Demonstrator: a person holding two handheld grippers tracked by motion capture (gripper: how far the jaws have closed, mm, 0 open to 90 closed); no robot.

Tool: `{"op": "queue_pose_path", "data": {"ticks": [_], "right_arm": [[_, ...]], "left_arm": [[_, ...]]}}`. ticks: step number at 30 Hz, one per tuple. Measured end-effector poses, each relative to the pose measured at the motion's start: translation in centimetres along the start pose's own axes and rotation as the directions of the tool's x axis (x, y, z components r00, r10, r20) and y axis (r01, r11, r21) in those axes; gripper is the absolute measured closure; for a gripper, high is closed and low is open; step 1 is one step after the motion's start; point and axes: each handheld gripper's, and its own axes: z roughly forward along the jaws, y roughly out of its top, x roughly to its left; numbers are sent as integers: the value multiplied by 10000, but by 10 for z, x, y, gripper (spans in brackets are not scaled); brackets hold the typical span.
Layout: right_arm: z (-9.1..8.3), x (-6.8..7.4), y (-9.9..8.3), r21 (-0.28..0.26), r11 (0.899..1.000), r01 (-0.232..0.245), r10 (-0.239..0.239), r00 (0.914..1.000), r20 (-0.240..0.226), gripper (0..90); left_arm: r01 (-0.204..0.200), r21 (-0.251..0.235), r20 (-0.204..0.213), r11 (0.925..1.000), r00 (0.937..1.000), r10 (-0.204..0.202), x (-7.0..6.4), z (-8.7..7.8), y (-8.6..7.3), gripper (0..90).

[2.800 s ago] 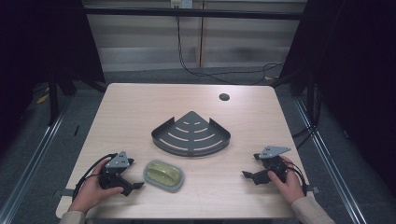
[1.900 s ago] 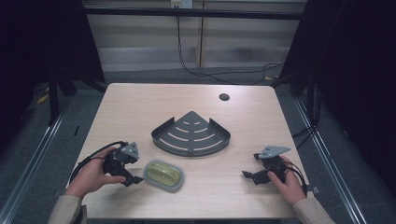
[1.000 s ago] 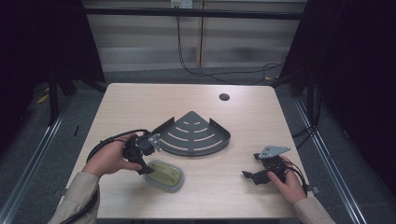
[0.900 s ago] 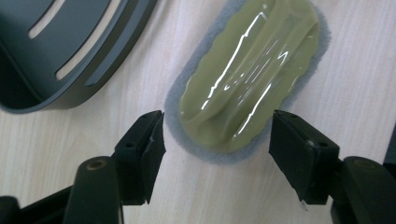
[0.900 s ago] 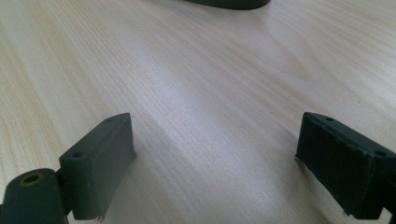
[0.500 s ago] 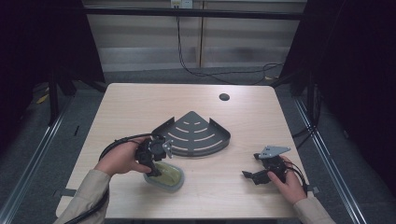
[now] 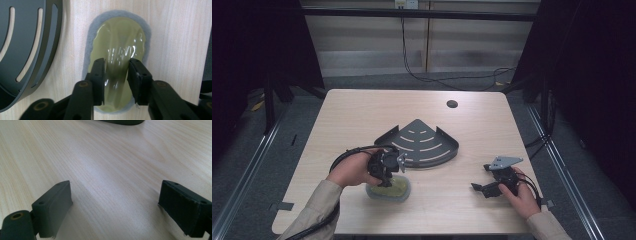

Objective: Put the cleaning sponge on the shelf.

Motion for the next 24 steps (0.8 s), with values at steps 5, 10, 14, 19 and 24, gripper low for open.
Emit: {"op": "queue_pose_path", "data": {"ticks": [5, 10, 14, 19, 24], "right_arm": [[0, 0, 0, 1, 10000, 4, -4, 10000, 1, 105], [0, 0, 0, 2, 10000, 5, -5, 10000, 3, 105], [0, 0, 0, 2, 10000, 5, -5, 10000, 0, 105], [0, 0, 0, -4, 10000, -3, 3, 10000, 3, 105], [0, 0, 0, -2, 10000, 1, -1, 10000, 0, 105]], "left_arm": [[704, 175, 33, 9974, 9975, -705, 1, -2, -1, 714], [1629, 213, 281, 9864, 9861, -1635, 4, -8, -4, 715], [2239, 65, 365, 9746, 9739, -2240, 6, -15, -7, 714], [2797, 71, 425, 9601, 9591, -2797, 10, -21, -11, 714], [3463, 124, 503, 9380, 9367, -3465, 14, -27, -15, 715]]}}
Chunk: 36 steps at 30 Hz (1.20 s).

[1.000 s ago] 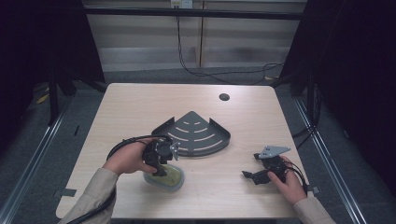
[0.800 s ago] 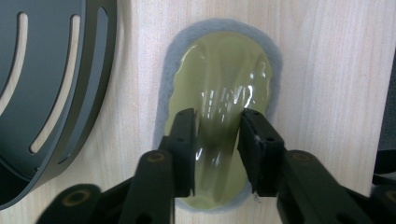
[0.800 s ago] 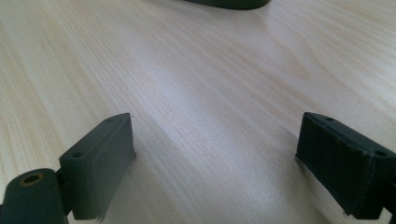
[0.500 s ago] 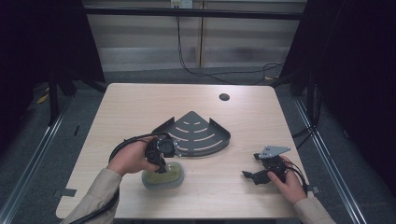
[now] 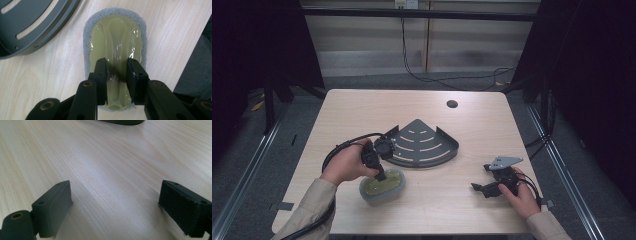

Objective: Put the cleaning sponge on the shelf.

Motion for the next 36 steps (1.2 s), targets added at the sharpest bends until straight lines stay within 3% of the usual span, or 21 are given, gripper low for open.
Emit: {"op": "queue_pose_path", "data": {"ticks": [7, 12, 13, 20, 21, 23, 28, 32, 36], "right_arm": [[0, 0, 0, 4, 10000, 2, -2, 10000, 1, 105], [0, 0, 0, 0, 10000, -1, 1, 10000, -5, 105], [0, 0, 0, 0, 10000, 0, 0, 10000, -6, 105], [0, 0, 0, -4, 10000, -14, 14, 10000, 7, 105], [0, 0, 0, -4, 10000, -16, 16, 10000, 6, 105], [0, 0, 0, -5, 10000, -14, 14, 10000, 5, 105], [0, 0, 0, -19, 10000, -18, 18, 10000, -20, 105], [0, 0, 0, -5, 10000, -17, 17, 10000, 5, 105], [0, 0, 0, -18, 10000, 4, -4, 10000, 8, 105]], "left_arm": [[948, -137, -34, 9954, 9955, -949, 8, -7, -4, 715], [1291, -65, -118, 9916, 9916, -1292, 14, -11, -8, 715], [1524, -161, -109, 9882, 9882, -1526, 14, -11, -9, 715], [1861, -163, -172, 9824, 9823, -1864, 19, -16, -13, 715], [1781, -131, -216, 9839, 9837, -1783, 20, -18, -13, 715], [1984, -225, -267, 9799, 9796, -1989, 21, -20, -14, 715], [1954, -172, -317, 9806, 9801, -1959, 24, -26, -16, 715], [2228, -389, -299, 9741, 9741, -2240, 26, -29, -18, 715], [2316, -385, -312, 9721, 9720, -2328, 28, -34, -18, 715]]}}
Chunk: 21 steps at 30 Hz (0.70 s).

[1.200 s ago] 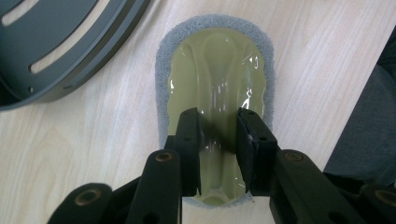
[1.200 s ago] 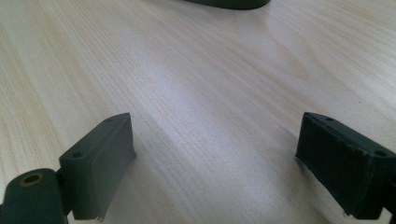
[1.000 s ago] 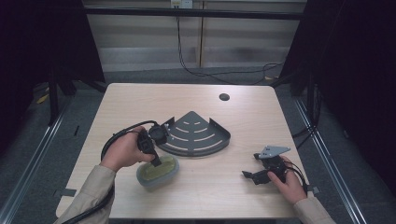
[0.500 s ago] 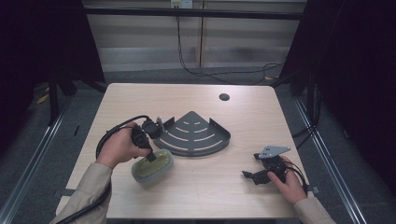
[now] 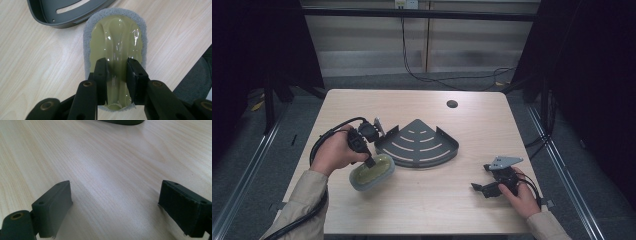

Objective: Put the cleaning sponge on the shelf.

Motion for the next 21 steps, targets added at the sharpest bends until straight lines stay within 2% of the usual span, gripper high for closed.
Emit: {"op": "queue_pose_path", "data": {"ticks": [1, 14, 21], "right_arm": [[0, 0, 0, -1, 10000, 1, -1, 10000, -2, 105], [0, 0, 0, -12, 10000, -13, 13, 10000, -18, 105], [0, 0, 0, -12, 10000, -4, 4, 10000, -19, 105]], "left_arm": [[-91, 54, -42, 9999, 9999, 91, 1, -2, 0, 715], [177, -131, -46, 9998, 9998, -178, 8, -20, 5, 715], [279, -56, -74, 9996, 9996, -280, 13, -28, 9, 715]]}}
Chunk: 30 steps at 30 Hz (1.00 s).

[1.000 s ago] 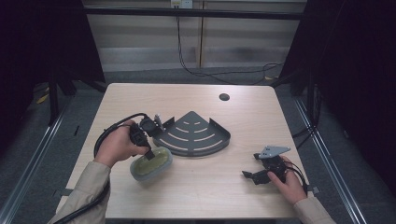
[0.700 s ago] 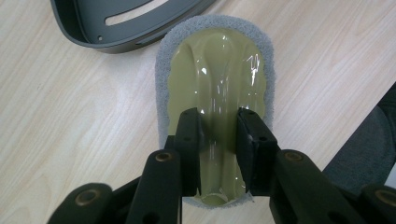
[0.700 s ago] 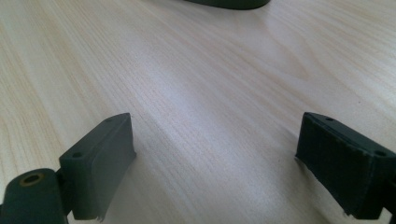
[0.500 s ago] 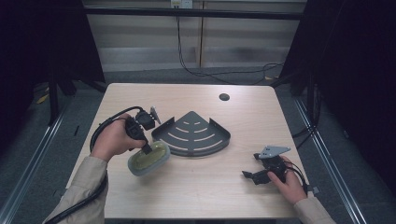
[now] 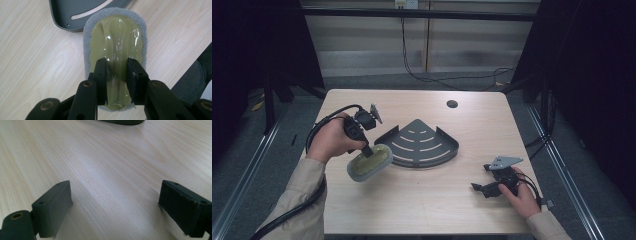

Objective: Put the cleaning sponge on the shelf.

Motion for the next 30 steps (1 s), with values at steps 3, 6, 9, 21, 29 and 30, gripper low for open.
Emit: {"op": "queue_pose_path", "data": {"ticks": [3, 6, 9, 21, 29, 30], "right_arm": [[0, 0, 0, -4, 10000, -9, 9, 10000, -1, 105], [0, 0, 0, 13, 10000, 0, 0, 10000, 16, 105], [0, 0, 0, 9, 10000, 2, -2, 10000, 11, 105], [0, 0, 0, 8, 10000, -2, 2, 10000, 20, 105], [0, 0, 0, 30, 10000, 3, -3, 10000, 11, 105], [0, 0, 0, 17, 10000, 6, -6, 10000, -8, 105]], "left_arm": [[23, -14, -38, 10000, 10000, -23, 2, -2, 2, 715], [12, -2, -42, 10000, 10000, -12, 4, -5, 6, 715], [-20, 37, -65, 10000, 10000, 20, 5, -7, 10, 715], [-67, 17, -20, 10000, 10000, 67, 10, -10, 25, 715], [-70, 204, -80, 9998, 9999, 71, 14, -9, 36, 715], [-94, 191, -96, 9998, 9999, 96, 15, -9, 37, 715]]}}
